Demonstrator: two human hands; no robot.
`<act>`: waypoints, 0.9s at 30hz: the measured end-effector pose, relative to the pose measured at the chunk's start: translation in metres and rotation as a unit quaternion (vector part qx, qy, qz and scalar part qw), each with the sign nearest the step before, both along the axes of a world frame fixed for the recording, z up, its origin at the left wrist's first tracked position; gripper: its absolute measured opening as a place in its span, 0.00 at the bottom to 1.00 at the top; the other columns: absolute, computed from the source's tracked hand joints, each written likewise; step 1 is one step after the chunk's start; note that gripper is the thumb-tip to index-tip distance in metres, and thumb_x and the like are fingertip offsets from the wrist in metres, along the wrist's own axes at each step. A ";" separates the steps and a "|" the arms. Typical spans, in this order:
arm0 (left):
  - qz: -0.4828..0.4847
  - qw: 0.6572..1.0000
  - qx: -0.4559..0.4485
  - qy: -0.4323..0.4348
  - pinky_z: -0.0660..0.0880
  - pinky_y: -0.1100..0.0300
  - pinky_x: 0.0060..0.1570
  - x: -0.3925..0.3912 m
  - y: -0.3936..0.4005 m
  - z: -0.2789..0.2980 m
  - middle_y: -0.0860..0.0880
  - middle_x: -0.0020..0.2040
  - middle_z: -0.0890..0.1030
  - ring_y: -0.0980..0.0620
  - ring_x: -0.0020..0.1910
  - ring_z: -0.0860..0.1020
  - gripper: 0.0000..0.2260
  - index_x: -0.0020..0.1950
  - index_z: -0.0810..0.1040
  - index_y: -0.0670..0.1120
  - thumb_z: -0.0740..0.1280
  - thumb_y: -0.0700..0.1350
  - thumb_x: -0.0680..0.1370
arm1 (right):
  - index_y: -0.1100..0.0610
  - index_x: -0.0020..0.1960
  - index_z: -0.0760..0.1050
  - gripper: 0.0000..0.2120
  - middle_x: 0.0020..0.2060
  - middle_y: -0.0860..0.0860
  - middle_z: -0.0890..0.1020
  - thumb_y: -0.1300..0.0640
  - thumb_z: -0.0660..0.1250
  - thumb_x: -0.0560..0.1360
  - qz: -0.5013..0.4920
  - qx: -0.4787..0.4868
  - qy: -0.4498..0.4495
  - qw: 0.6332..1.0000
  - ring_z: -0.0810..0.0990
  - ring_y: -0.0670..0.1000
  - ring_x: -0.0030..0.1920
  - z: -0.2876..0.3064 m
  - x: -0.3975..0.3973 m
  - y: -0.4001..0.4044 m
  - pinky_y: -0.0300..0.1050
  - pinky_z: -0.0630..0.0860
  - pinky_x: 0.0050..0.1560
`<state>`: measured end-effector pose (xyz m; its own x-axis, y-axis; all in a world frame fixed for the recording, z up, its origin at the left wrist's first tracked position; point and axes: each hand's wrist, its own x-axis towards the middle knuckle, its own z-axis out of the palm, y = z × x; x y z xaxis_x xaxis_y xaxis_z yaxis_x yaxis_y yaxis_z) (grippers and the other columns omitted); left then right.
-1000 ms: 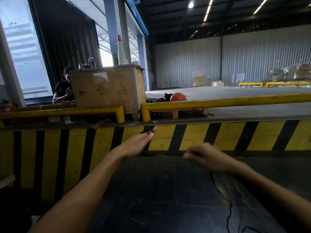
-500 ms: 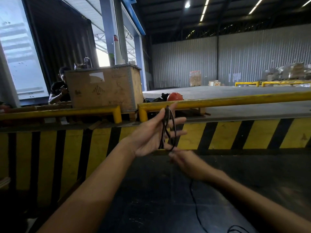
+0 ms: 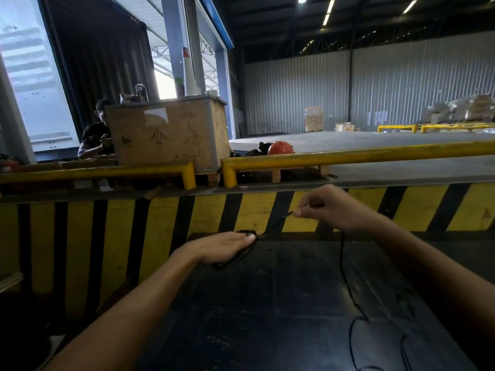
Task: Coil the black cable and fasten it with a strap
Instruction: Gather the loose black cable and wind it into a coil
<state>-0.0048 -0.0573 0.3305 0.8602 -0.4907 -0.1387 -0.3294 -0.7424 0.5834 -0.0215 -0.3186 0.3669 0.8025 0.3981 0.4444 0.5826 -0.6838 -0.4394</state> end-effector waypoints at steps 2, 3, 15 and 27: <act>-0.042 0.992 -0.055 0.105 0.74 0.58 0.49 -0.013 -0.005 -0.001 0.53 0.64 0.74 0.57 0.54 0.75 0.13 0.61 0.68 0.70 0.49 0.61 0.79 | 0.43 0.38 0.75 0.05 0.33 0.39 0.81 0.50 0.69 0.72 -0.050 0.049 -0.056 0.996 0.77 0.32 0.36 0.005 0.006 -0.007 0.32 0.68 0.33; -0.069 0.977 -0.112 0.170 0.76 0.53 0.51 -0.018 -0.008 0.000 0.54 0.65 0.73 0.53 0.59 0.74 0.13 0.61 0.67 0.72 0.50 0.61 0.79 | 0.43 0.37 0.74 0.06 0.31 0.42 0.80 0.49 0.70 0.71 -0.076 0.073 -0.084 0.991 0.77 0.33 0.36 0.004 0.009 -0.008 0.32 0.68 0.33; -0.092 0.803 -0.572 0.136 0.76 0.36 0.49 -0.017 -0.042 0.049 0.49 0.68 0.73 0.45 0.66 0.72 0.16 0.63 0.71 0.67 0.50 0.59 0.80 | 0.51 0.53 0.68 0.07 0.40 0.50 0.78 0.49 0.55 0.80 0.037 -0.146 0.146 0.978 0.78 0.50 0.38 -0.097 -0.037 0.063 0.50 0.77 0.39; 0.023 0.990 -0.113 -0.084 0.68 0.47 0.64 -0.006 -0.023 0.001 0.50 0.62 0.74 0.51 0.58 0.72 0.21 0.72 0.65 0.59 0.48 0.60 0.80 | 0.43 0.42 0.72 0.02 0.33 0.41 0.75 0.48 0.66 0.72 -0.044 -0.061 -0.094 0.993 0.77 0.35 0.36 0.000 -0.025 -0.010 0.32 0.69 0.34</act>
